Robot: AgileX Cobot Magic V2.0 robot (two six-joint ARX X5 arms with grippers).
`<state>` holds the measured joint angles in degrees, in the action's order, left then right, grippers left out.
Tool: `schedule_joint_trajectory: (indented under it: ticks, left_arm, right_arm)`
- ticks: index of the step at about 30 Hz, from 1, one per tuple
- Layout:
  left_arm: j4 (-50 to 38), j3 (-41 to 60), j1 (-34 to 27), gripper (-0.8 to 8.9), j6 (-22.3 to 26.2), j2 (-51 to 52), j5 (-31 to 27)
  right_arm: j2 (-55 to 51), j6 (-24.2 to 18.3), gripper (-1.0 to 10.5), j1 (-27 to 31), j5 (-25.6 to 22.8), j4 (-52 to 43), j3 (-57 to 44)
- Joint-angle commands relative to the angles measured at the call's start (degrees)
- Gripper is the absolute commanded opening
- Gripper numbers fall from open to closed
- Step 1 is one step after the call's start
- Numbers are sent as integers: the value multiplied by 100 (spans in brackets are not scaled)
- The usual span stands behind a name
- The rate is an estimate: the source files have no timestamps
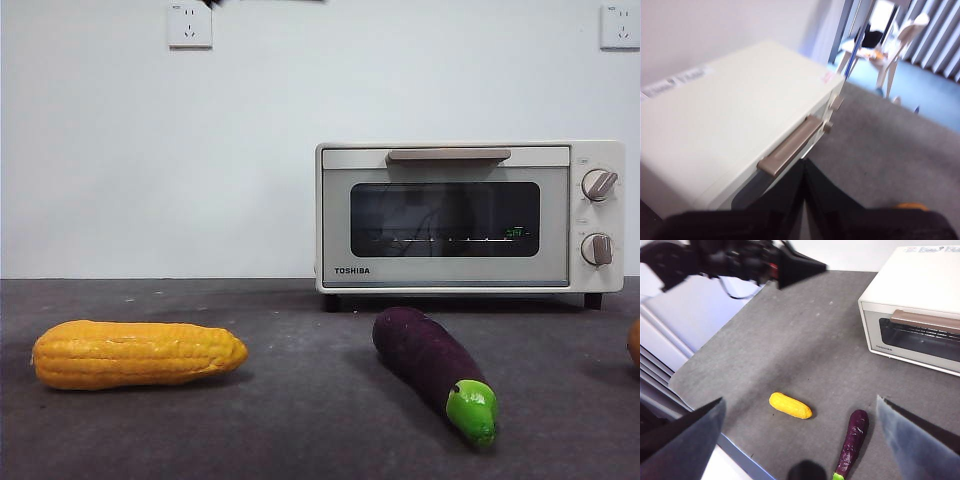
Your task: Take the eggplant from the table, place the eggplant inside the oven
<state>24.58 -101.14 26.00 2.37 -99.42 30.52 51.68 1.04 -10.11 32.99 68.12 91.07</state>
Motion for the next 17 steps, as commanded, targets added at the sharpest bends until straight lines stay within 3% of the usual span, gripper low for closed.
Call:
schedule_joint_trajectory:
  ticks: [1,12,17]
  left_arm:
    - [-48,-166,184,-5,352,-380,-177]
    - [-966,-258,557,-5,483,-1172,-807]
    - [-1147,-258,599,-5,474,-1403,-815]
  right_arm:
    - [-4,-22,509,-15,0,-28,26]
    - [-4,-31,509,-15,-2,33,26]
    - [-4,-111,508,-15,-44,74,26]
